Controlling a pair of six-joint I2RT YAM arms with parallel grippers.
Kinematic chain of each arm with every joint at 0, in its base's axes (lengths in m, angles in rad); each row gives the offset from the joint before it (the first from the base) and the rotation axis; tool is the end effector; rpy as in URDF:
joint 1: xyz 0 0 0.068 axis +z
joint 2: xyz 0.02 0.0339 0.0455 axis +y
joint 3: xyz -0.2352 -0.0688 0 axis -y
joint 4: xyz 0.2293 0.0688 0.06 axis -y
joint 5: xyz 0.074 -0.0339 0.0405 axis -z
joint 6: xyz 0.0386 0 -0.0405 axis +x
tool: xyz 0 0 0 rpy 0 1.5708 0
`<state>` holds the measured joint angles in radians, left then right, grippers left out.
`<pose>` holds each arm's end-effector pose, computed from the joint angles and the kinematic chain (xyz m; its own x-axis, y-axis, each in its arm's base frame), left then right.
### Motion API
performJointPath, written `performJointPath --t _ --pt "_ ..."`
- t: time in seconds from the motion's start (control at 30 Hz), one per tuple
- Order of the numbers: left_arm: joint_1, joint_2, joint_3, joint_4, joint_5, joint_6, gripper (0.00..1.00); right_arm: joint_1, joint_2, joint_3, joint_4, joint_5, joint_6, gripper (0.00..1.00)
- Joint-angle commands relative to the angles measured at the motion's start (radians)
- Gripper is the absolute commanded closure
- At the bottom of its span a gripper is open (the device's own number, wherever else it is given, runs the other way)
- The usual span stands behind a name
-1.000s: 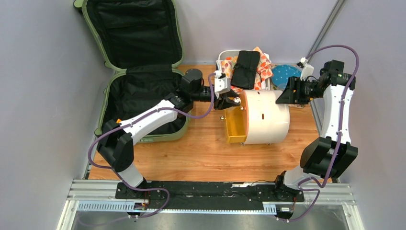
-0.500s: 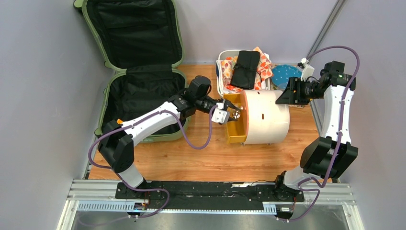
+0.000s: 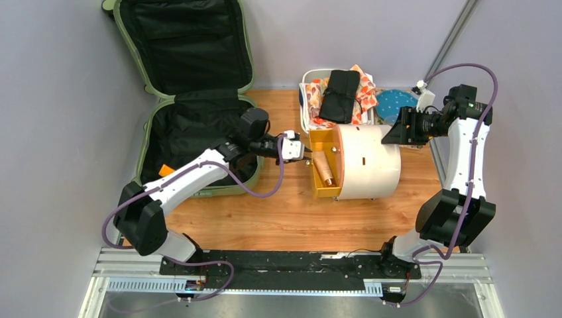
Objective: Open, take out, and arrange the luggage
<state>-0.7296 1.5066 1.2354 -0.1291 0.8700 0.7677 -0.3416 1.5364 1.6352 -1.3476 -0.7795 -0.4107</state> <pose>0.2285 -0.2439 0.3061 0.4539 0.1949 -0.8695 0.8885 -0.1721 0.4253 0.2600 -0.0636 0.3346 -0.8309 -0.0060 -0.5564 -0.3306 0.8096 0.4850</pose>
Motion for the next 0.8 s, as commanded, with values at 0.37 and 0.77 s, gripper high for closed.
performJointPath --t 0.37,0.77 --pt "0.055 0.068 -0.177 0.296 -0.177 -0.546 0.82 0.0 0.008 -0.029 -0.122 0.068 -0.048 0.36" --pt "-0.025 0.271 -0.012 0.457 -0.186 -0.689 0.81 0.001 -0.004 -0.086 -0.104 0.052 -0.033 0.38"
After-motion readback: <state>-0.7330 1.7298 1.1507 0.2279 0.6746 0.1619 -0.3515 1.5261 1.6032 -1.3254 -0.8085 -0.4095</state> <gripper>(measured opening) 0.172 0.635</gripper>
